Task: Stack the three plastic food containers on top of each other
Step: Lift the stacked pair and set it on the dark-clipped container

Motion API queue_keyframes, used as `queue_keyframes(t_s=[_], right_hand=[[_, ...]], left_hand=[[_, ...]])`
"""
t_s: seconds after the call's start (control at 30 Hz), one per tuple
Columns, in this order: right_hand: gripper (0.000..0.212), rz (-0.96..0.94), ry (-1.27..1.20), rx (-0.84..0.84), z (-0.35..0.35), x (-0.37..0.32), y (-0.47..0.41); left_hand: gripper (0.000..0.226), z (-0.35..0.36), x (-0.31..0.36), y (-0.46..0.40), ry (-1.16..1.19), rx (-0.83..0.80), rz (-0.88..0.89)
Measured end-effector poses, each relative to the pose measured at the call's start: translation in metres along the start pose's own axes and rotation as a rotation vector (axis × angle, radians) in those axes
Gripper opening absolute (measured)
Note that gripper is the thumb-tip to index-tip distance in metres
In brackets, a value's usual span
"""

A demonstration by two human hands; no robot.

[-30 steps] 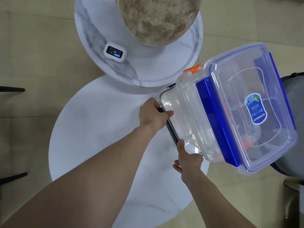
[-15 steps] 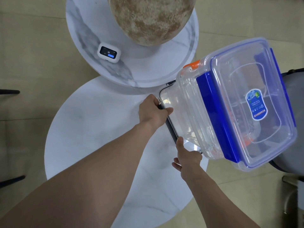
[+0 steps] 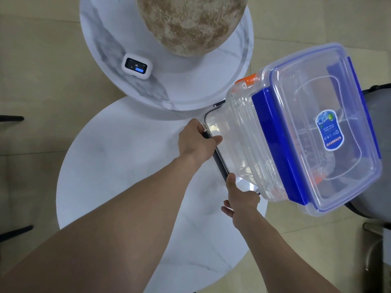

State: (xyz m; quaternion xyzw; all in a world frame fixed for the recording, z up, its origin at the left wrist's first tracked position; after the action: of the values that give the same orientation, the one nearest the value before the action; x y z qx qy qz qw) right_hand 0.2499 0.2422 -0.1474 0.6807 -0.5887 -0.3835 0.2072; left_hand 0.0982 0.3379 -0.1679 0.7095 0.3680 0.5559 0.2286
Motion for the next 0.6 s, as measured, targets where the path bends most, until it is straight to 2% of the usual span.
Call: queue_keyframes(t_s=[0.33,0.6], right_hand=[[0.072,0.089,0.027,-0.116,-0.0046,-0.0021,-0.0068],[0.074,0.083,0.047,-0.126,-0.0047,-0.0026,-0.0086]], left_hand=[[0.042,0.0018,-0.0014,-0.0028,0.018,-0.016,0.005],[0.043,0.0028,-0.0022,-0.0065,0.027,-0.033,-0.001]])
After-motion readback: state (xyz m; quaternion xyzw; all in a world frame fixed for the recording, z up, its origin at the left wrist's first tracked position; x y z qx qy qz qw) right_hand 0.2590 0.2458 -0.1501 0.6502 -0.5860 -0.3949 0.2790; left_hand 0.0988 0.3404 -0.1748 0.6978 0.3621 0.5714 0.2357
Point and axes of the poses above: each hand's wrist, its own y-axis away from the middle knuckle, its own z-axis out of the palm, x = y × z, the point moved 3 cm from there along -y, towards the middle knuckle, and after that the axes turned 2 degrees about -y, right-handed, at the moved point
